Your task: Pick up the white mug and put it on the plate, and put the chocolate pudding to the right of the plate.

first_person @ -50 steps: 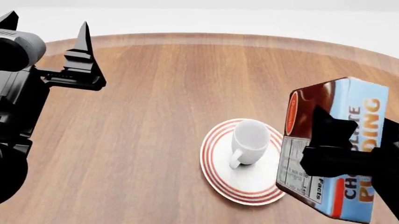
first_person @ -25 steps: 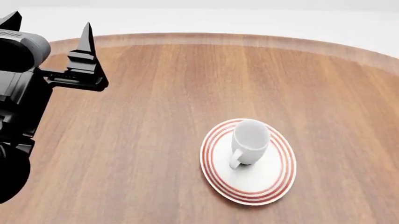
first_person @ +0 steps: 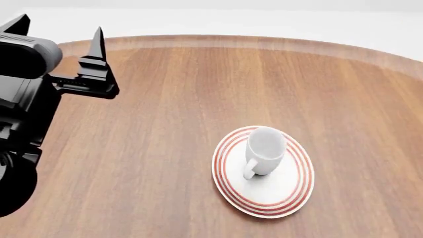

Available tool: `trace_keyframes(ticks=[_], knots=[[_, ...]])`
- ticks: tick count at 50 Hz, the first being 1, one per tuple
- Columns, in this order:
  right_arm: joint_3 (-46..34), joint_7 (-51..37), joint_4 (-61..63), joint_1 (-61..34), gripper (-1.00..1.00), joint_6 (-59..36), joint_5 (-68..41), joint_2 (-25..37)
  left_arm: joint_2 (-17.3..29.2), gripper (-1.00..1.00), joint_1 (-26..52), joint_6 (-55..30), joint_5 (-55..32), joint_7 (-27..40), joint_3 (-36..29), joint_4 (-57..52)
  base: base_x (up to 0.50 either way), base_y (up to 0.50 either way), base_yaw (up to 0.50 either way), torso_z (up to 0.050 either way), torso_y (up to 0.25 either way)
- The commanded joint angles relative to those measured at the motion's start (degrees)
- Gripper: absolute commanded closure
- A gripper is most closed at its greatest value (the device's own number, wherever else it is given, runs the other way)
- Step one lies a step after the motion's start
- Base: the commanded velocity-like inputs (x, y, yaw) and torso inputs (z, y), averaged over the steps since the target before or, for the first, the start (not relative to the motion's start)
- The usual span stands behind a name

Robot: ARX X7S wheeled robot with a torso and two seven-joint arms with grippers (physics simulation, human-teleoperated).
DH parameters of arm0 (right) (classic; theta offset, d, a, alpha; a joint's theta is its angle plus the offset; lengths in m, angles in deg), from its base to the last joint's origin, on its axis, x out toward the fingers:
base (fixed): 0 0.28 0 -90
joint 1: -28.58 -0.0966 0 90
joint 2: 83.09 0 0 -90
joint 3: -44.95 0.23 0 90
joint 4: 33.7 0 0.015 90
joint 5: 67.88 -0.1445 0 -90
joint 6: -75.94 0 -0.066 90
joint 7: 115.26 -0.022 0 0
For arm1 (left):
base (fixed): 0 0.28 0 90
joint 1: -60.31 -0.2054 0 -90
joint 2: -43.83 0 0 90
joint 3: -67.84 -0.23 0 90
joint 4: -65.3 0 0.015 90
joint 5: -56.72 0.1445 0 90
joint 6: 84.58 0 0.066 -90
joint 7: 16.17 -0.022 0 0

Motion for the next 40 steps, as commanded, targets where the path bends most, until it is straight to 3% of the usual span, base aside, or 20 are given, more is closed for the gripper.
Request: trace_keyframes(ticks=[1,14,27,40], knots=[[-8.62,18.38,-18.69,-8.32,1.00,-4.04,12.23,-10.07,-1.61,-1.00,-0.02,-0.93,1.16,-1.45,1.11,0.14,0.00,0.00,0.00,0.000,0.000],[-17.94,30.43,-36.28,-13.78,1.00,-5.02,19.15,-16.94,-2.16,-1.00,0.42,-1.73,1.15,-1.68,1.12,0.04,0.00,0.00,0.00,0.000,0.000],[-17.52,30.22,-51.14,-16.52,1.00,-4.79,21.35,-21.87,-2.92,-1.00,0.76,-2.36,1.26,-2.04,1.08,0.21,0.00,0.00,0.00,0.000,0.000],[-26.13,38.89,-52.37,-14.85,1.00,-5.21,25.10,-23.39,-3.06,-1.00,1.03,-2.85,1.06,-2.05,1.24,-0.15,0.00,0.00,0.00,0.000,0.000]])
